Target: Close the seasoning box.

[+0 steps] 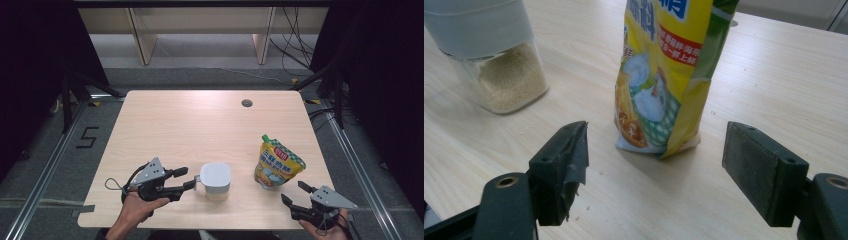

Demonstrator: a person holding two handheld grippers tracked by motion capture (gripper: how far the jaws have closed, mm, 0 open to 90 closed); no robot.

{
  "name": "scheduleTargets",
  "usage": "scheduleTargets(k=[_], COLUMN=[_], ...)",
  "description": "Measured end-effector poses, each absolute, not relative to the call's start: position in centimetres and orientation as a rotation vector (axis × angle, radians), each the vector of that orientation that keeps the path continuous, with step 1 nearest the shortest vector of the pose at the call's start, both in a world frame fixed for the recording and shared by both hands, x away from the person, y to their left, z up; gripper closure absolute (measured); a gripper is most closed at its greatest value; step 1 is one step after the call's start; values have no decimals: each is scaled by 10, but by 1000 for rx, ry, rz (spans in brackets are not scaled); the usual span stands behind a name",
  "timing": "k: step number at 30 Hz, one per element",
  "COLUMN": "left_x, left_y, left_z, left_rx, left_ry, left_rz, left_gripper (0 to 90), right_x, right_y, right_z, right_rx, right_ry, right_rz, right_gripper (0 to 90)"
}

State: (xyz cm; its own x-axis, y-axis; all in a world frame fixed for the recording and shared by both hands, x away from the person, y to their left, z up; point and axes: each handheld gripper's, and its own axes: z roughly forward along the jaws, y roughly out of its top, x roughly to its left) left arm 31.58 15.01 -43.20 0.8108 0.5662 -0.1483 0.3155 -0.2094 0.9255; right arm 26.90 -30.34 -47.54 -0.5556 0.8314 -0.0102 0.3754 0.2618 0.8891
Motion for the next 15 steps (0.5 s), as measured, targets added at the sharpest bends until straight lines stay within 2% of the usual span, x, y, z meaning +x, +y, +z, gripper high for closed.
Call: scheduleTargets(k=[1,4,15], left_x=[314,312,295], left_y=[152,156,169], left_z=[-434,-437,-463], left_rx=[1800,1816,1872], left_ry=[698,695,720], left_rz=[255,260,264], left_gripper=[355,318,276], right_x=[268,268,264], right_y=[-302,-301,-300], right_z=[-474,-474,-472], right_rx=[1116,1105,1139], right_ry=[2056,2061,2062], right_rz=[1257,1248,1263], right_gripper=[274,274,269])
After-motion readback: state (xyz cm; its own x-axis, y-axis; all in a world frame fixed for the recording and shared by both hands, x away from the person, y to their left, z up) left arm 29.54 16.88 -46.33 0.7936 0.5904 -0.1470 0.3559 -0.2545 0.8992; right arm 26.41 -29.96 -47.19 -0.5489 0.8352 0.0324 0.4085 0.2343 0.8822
